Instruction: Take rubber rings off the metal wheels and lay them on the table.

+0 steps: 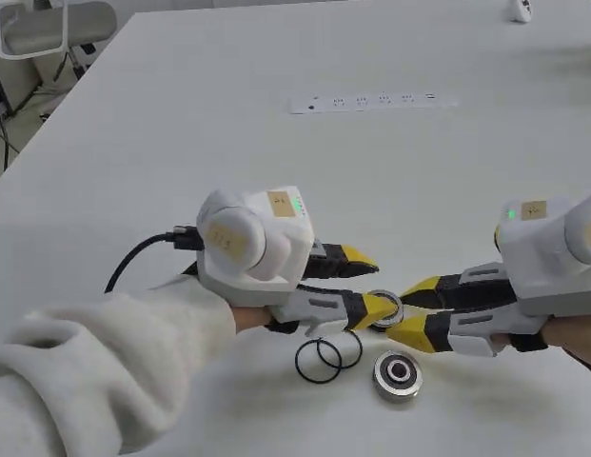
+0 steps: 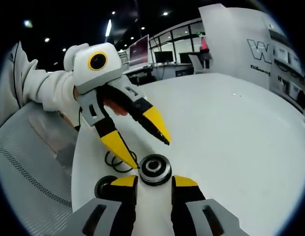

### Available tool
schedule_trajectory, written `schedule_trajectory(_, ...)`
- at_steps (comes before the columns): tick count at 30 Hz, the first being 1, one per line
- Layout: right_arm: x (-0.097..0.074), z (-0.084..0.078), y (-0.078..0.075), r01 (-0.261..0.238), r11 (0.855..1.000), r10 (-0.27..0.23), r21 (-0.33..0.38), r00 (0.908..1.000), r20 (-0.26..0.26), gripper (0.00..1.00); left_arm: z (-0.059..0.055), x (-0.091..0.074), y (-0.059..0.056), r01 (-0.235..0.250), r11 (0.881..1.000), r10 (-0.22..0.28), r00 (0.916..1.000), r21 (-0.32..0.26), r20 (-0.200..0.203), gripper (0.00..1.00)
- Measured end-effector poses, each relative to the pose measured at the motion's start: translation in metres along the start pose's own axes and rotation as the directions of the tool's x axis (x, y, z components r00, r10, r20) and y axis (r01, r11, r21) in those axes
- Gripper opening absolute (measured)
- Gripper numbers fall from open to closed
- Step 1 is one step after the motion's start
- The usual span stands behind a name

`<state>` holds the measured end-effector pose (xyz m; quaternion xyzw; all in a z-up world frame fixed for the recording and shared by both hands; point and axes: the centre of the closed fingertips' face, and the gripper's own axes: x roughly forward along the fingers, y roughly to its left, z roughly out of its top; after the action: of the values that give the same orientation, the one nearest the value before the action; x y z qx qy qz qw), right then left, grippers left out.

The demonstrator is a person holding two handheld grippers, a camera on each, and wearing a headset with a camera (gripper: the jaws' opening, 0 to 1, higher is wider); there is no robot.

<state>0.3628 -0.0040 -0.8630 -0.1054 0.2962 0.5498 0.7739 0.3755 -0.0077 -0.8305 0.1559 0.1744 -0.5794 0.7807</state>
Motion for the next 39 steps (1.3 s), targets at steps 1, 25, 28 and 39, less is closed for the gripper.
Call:
schedule_trajectory(1,0.001,0.000,-0.001,0.003,1.000,-0.003,-0.004,1.0000,0.004,0.24,-0.002,0.001,0.000,-0.002,1.000,0.002,1.0000,0.011,-0.009,0.26)
schedule_trajectory(25,-0.001,-0.001,0.000,-0.002,0.997,0.002,-0.073,1.0000,-0.007,0.17,-0.012,0.007,-0.004,-0.010,0.999,0.008,0.9996,-0.053,-0.027,0.14)
schedule_trajectory(28,-0.002,-0.001,0.000,-0.005,0.997,0.004,-0.075,0.9999,-0.010,0.15,-0.012,0.007,-0.003,-0.010,0.999,0.009,0.9996,-0.053,-0.025,0.14)
schedule_trajectory(39,0.003,0.000,-0.001,0.011,0.996,-0.012,-0.092,0.9998,-0.015,0.21,-0.012,0.009,-0.003,-0.011,0.999,0.010,0.9997,-0.048,-0.023,0.15)
